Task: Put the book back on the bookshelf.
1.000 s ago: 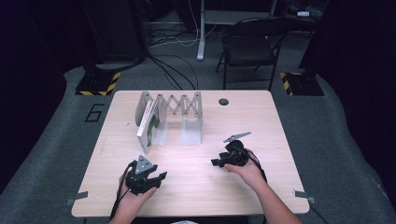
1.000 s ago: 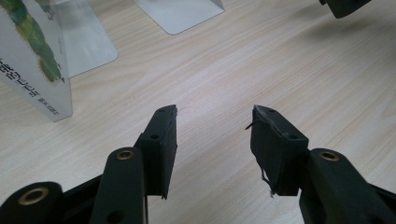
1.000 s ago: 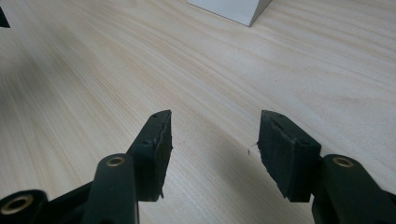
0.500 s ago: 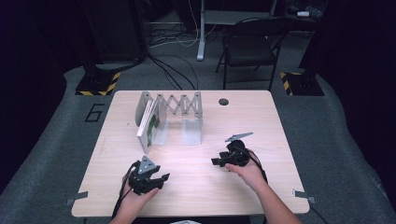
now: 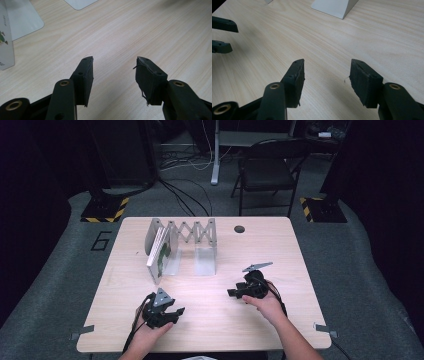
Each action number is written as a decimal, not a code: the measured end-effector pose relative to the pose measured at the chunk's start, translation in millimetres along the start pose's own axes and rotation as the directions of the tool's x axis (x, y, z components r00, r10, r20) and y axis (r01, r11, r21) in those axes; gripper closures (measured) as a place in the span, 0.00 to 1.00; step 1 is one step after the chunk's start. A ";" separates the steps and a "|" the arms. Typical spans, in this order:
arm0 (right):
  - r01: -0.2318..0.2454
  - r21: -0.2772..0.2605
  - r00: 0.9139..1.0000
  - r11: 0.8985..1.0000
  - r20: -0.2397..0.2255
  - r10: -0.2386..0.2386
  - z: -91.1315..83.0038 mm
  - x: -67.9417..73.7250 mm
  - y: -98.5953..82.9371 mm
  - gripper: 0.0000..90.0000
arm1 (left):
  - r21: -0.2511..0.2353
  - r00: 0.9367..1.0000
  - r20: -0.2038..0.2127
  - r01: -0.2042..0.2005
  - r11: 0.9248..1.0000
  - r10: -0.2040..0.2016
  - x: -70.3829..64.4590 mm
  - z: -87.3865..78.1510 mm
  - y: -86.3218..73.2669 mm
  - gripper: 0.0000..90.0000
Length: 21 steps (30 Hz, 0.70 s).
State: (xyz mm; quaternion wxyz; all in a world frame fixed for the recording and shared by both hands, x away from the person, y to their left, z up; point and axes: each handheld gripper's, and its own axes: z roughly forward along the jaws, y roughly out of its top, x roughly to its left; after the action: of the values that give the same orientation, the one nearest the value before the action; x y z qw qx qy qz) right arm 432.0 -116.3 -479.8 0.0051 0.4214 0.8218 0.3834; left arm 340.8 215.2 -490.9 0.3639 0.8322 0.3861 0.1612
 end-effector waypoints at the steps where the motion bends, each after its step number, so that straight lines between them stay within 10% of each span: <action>1: -0.002 -0.001 1.000 1.000 0.000 0.002 0.2 -0.5 0.0 0.50 | 0.004 1.000 0.006 -0.003 1.000 0.003 -0.6 0.9 -0.1 0.54; 21: -0.012 -0.015 1.000 1.000 0.007 0.012 -1.3 -5.9 -3.7 0.51 | 0.014 1.000 0.027 -0.012 1.000 0.011 -0.9 7.4 -0.4 0.53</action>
State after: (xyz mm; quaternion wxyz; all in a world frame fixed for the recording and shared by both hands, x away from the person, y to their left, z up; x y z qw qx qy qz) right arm 432.9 -122.5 -483.1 0.0089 0.4275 0.8164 0.3881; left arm 344.1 211.1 -496.2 0.3623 0.8390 0.3774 0.1493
